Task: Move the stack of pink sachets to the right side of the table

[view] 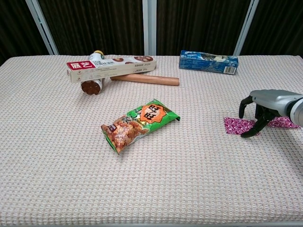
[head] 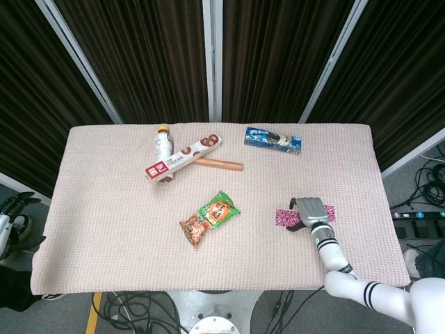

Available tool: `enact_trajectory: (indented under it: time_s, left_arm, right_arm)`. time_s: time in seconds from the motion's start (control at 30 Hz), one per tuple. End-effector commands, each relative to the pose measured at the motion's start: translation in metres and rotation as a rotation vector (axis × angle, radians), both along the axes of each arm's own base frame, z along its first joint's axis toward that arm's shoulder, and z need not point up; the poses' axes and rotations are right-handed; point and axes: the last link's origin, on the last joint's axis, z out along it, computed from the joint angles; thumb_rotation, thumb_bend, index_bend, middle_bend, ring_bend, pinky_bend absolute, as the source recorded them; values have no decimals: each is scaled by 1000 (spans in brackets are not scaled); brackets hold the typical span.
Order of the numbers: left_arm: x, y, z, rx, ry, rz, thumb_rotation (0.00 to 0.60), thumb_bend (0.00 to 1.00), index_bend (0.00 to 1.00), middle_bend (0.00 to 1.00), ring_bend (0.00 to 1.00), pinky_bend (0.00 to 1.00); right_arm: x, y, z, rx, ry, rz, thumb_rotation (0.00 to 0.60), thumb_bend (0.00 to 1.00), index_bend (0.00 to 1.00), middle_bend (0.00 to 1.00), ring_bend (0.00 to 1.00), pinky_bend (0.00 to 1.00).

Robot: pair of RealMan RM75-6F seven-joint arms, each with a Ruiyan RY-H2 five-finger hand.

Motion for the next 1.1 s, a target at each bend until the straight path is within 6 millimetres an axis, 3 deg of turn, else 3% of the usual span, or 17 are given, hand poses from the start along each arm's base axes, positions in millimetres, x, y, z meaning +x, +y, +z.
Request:
enact_trajectory:
  time_s: [0.03, 0.33, 0.63, 0.9, 1.1]
  left_arm:
    - [0, 0, 0, 0, -1, 0, 600, 0, 312, 286, 234, 345]
    - [-1, -1, 1, 1, -3, 2, 600, 0, 312, 285, 234, 345]
    - [0, 0, 2, 3, -1, -2, 600, 0, 312, 285, 234, 345]
    - [2, 1, -1, -4, -1, -2, 600, 0, 312, 286, 234, 345]
    - [2, 1, -5, -16, 0, -3, 600, 0, 312, 285, 234, 345]
  right_arm:
    - [0, 0, 0, -2, -2, -1, 470, 0, 404, 1000, 1000, 1000]
    - [-1, 1, -2, -4, -5, -5, 525, 0, 436, 1000, 1000, 1000]
    - [2, 0, 4, -24, -25, 1, 544, 0, 452, 1000, 1000, 1000]
    - [5, -9, 29, -87, -58, -3, 546, 0, 453, 1000, 1000, 1000]
    - [-19, -9, 51, -126, -7, -43, 542, 0, 453, 1000, 1000, 1000]
